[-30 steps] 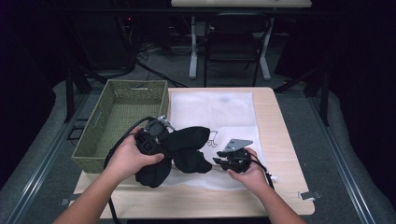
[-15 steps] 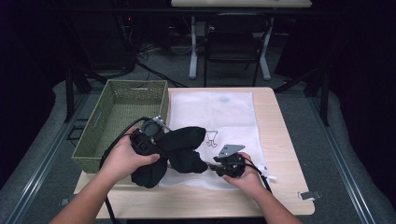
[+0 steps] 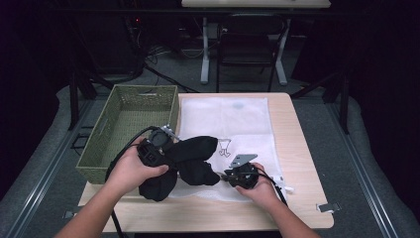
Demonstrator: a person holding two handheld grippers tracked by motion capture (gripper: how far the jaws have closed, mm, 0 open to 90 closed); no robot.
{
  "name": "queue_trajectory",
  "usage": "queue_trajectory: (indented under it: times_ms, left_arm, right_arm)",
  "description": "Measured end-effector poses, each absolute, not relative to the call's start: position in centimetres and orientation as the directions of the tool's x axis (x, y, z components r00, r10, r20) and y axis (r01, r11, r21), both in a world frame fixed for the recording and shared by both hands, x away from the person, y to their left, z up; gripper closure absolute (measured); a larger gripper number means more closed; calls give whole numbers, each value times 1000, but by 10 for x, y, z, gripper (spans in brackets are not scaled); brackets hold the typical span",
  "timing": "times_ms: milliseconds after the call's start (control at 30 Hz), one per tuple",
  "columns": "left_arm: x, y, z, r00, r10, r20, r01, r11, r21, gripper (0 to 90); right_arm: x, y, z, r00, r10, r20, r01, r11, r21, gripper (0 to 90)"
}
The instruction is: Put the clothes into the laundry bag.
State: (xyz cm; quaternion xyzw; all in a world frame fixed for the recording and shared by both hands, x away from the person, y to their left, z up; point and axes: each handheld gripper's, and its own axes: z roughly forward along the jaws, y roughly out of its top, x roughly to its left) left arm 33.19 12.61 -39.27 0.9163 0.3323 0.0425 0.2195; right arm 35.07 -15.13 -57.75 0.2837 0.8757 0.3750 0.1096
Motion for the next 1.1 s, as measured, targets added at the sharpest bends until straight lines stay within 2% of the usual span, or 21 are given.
queue_trajectory:
  times_ms: [100,400,600,733,1100]
  left_arm:
    - [332,126,-393,775,628,-69,591,-682,430,706]
    - [332,126,-393,774,629,-69,591,-681,432,705]
    - [332,125,-393,776,627,-71,591,-682,430,705]
    - [331,125,-393,778,624,-71,589,-686,428,705]
    - [327,129,-395,777,625,-72,588,-680,438,706]
  right_arm:
    - [352,-151,-577,-816,577,34,422,554,718,778]
    - [356,-155,-571,-808,583,86,448,511,734,784]
    - [354,-152,-570,-808,588,29,416,535,735,851]
    - [353,-150,-569,-811,585,-4,395,553,734,864]
    - [352,-149,-558,-800,600,-16,396,547,738,872]
